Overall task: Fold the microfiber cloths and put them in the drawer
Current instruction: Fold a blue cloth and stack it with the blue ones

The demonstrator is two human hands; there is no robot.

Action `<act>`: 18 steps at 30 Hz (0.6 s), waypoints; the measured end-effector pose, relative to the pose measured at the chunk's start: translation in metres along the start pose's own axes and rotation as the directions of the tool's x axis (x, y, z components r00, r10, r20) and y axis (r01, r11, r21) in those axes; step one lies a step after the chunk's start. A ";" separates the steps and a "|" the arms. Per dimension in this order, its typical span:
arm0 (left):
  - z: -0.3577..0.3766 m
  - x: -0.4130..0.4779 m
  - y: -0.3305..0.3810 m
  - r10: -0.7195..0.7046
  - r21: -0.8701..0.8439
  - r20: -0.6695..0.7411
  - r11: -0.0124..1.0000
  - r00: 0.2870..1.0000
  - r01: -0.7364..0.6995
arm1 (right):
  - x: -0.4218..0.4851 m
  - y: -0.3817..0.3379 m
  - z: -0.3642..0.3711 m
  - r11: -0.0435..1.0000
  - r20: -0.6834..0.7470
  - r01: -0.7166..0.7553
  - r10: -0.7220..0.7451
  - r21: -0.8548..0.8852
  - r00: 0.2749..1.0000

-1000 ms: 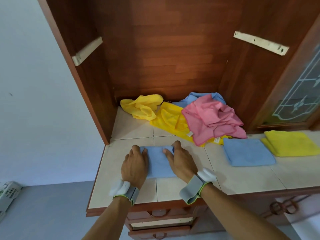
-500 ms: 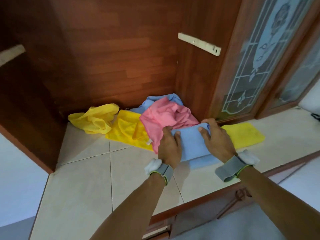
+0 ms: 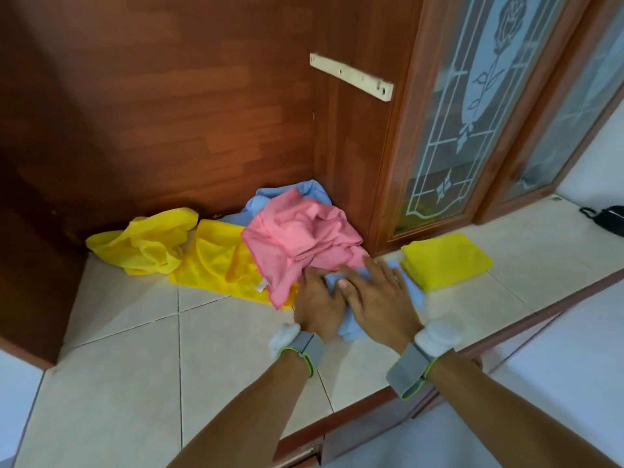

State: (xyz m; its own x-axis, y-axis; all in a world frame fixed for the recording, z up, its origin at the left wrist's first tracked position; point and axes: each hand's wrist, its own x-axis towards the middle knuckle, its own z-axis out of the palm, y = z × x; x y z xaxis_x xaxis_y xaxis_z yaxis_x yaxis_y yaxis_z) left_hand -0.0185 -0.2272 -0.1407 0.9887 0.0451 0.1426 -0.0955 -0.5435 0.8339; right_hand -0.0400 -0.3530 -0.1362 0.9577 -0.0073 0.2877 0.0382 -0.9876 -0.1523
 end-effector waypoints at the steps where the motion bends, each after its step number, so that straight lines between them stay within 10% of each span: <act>1: -0.004 0.003 -0.006 0.032 0.008 -0.018 0.999 0.999 -0.032 | -0.003 -0.001 0.007 1.000 0.034 -0.020 0.020 -0.003 0.999; 6: -0.036 0.020 -0.037 0.115 0.202 -0.294 0.978 0.949 -0.055 | -0.011 -0.001 0.018 1.000 0.045 -0.022 0.023 -0.017 0.999; 10: -0.059 0.030 -0.055 0.080 0.502 -0.131 0.865 0.988 -0.003 | -0.008 -0.001 0.017 0.999 0.034 -0.038 0.039 -0.015 0.999; 18: -0.098 0.054 -0.051 0.344 0.316 -0.072 0.898 0.936 -0.305 | 0.002 -0.006 0.006 0.998 0.163 -0.040 0.049 -0.054 0.985</act>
State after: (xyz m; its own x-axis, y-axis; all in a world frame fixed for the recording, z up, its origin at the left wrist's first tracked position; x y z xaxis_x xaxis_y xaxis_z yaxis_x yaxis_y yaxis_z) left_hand 0.0290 -0.1148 -0.1232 0.8845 -0.0839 0.4588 -0.3513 -0.7670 0.5369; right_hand -0.0365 -0.3463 -0.1405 0.9921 -0.0299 0.1219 -0.0161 -0.9936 -0.1121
